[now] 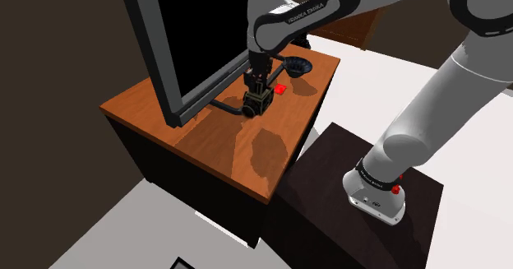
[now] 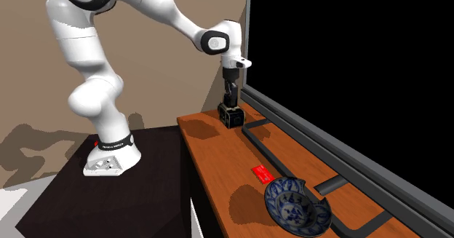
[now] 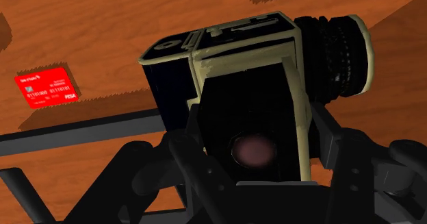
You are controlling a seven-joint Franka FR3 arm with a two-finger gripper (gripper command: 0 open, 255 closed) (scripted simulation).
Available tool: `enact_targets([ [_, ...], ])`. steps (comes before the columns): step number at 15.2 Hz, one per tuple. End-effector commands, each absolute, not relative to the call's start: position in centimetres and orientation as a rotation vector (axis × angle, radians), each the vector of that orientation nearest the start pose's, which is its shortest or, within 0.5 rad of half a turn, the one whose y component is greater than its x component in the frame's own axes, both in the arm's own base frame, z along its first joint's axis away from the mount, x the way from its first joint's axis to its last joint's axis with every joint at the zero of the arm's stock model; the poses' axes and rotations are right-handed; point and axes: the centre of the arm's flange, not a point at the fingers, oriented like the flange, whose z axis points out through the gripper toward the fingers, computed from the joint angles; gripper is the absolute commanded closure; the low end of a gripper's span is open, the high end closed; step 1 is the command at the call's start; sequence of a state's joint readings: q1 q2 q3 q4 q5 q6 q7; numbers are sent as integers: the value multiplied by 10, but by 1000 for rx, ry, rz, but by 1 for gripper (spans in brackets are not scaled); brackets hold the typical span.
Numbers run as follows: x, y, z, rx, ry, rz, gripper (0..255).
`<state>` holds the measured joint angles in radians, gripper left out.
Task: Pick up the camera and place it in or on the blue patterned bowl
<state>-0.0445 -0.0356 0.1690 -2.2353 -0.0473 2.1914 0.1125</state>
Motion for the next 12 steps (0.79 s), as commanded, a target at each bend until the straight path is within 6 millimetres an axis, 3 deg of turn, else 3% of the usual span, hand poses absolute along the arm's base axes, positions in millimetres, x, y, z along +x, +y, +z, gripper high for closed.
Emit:
enact_targets([
  [1,514,63,396,-3186,-63,4,255],
  [12,514,63,454,-3186,-63,4,255],
])
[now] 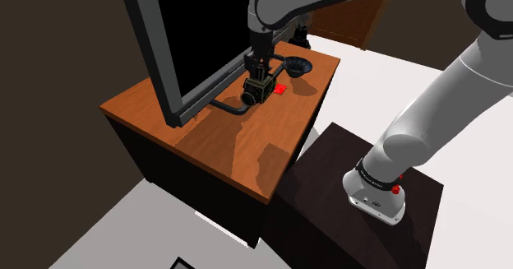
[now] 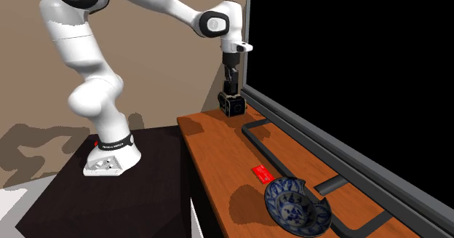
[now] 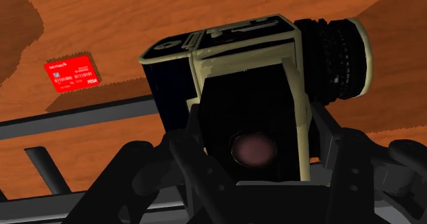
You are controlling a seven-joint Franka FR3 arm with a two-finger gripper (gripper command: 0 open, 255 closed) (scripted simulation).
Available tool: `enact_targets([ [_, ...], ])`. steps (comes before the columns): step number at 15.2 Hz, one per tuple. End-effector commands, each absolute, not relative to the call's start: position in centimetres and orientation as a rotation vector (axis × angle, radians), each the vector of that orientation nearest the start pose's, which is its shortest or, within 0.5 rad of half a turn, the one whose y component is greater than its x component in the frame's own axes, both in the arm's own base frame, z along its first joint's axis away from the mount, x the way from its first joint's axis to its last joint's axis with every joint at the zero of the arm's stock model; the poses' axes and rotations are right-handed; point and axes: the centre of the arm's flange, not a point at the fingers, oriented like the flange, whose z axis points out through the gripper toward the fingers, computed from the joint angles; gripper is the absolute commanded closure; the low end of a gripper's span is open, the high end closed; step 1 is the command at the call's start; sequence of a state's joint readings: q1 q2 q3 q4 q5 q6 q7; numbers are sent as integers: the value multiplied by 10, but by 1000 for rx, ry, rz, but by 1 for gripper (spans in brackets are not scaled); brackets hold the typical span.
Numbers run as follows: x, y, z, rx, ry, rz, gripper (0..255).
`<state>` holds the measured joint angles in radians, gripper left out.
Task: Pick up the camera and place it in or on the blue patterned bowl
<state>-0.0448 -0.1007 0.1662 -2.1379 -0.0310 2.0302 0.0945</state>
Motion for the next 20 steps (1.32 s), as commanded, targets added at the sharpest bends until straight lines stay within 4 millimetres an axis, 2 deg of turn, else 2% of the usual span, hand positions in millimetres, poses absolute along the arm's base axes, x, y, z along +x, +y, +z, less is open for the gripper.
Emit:
enact_targets([
  [1,514,63,456,-3186,-63,4,255],
  [20,560,-183,479,-3186,-63,4,255],
])
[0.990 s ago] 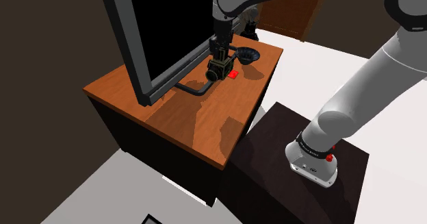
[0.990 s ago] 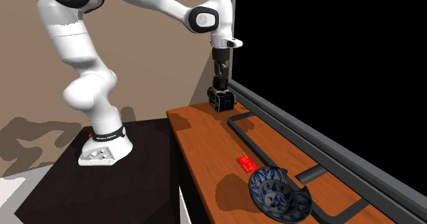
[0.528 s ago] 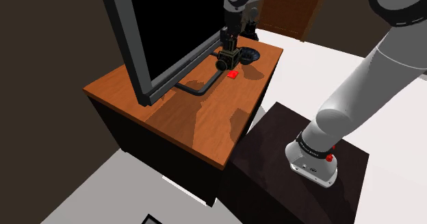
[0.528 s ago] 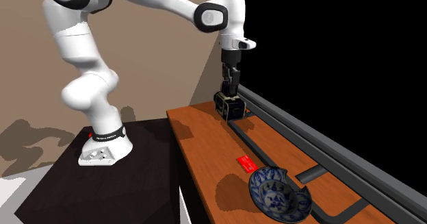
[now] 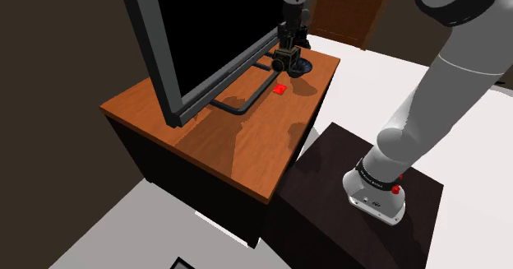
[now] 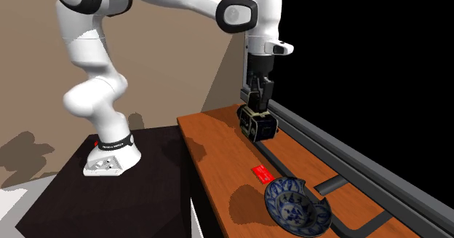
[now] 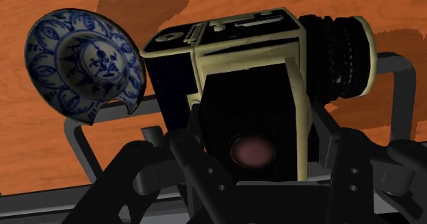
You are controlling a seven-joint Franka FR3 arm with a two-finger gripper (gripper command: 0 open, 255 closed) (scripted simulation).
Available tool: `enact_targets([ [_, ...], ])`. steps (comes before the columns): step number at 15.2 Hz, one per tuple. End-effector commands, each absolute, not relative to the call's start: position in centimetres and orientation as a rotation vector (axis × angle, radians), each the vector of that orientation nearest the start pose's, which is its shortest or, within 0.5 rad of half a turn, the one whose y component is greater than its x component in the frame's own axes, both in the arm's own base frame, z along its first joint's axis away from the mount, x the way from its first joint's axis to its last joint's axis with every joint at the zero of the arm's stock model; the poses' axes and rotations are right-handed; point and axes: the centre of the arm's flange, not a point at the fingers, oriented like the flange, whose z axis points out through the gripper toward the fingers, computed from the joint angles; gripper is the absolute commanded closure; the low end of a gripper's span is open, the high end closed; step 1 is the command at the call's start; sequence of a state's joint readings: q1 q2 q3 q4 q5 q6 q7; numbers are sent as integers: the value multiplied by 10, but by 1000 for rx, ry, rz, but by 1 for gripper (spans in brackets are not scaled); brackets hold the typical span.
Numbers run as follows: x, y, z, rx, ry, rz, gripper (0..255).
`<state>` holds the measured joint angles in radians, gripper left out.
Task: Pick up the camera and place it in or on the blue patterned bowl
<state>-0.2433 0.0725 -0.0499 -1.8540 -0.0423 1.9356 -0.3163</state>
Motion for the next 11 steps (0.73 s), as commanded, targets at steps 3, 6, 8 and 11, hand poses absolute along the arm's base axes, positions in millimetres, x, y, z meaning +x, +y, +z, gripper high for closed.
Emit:
enact_targets([
  [3,567,-221,483,-3186,-63,4,255],
  [6,574,-260,486,-3186,-63,4,255],
  [8,579,-286,489,-3186,-63,4,255],
  [11,586,-325,492,-3186,-63,4,255],
])
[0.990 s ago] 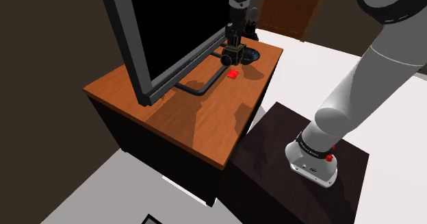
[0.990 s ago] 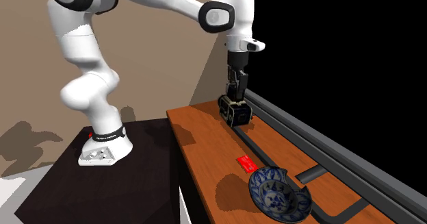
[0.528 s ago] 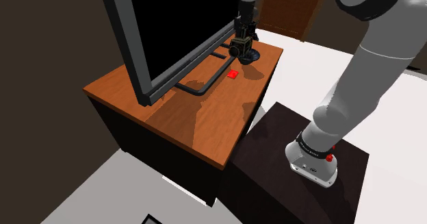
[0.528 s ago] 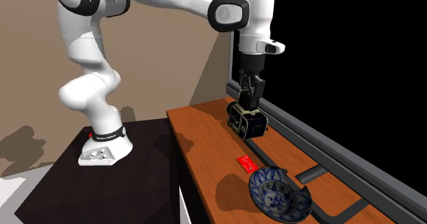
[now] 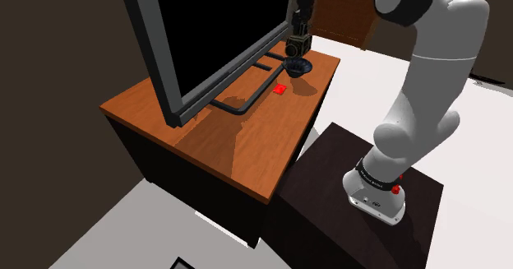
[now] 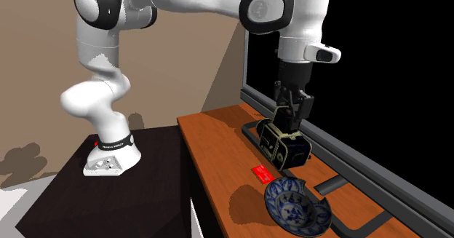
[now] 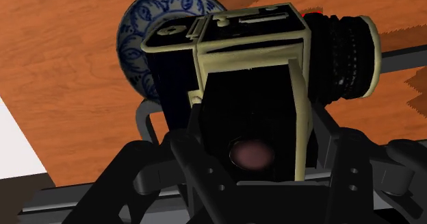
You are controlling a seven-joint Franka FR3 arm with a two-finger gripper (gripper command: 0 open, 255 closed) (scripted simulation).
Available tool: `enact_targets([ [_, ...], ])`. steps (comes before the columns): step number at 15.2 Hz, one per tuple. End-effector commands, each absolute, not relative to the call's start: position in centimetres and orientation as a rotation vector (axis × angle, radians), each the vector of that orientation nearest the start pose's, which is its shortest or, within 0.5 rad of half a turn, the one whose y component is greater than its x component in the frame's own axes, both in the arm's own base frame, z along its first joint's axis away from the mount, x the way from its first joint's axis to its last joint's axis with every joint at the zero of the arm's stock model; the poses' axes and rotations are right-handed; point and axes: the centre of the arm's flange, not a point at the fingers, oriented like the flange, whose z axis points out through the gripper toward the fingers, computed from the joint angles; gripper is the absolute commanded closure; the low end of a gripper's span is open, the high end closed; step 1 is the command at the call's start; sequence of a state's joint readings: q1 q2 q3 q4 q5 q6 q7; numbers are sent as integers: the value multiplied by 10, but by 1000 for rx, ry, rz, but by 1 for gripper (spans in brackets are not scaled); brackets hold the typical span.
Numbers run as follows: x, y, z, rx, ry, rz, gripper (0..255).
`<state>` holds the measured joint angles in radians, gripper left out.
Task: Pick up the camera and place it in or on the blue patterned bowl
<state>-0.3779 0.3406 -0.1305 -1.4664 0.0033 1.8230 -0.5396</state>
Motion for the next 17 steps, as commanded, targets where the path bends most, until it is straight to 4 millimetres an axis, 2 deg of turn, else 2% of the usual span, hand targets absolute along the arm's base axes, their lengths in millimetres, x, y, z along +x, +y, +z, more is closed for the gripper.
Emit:
enact_targets([
  [1,589,-338,493,-3186,-63,4,255],
  [7,603,-411,500,-3186,-63,4,255],
  [17,603,-411,447,-3186,-63,4,255],
])
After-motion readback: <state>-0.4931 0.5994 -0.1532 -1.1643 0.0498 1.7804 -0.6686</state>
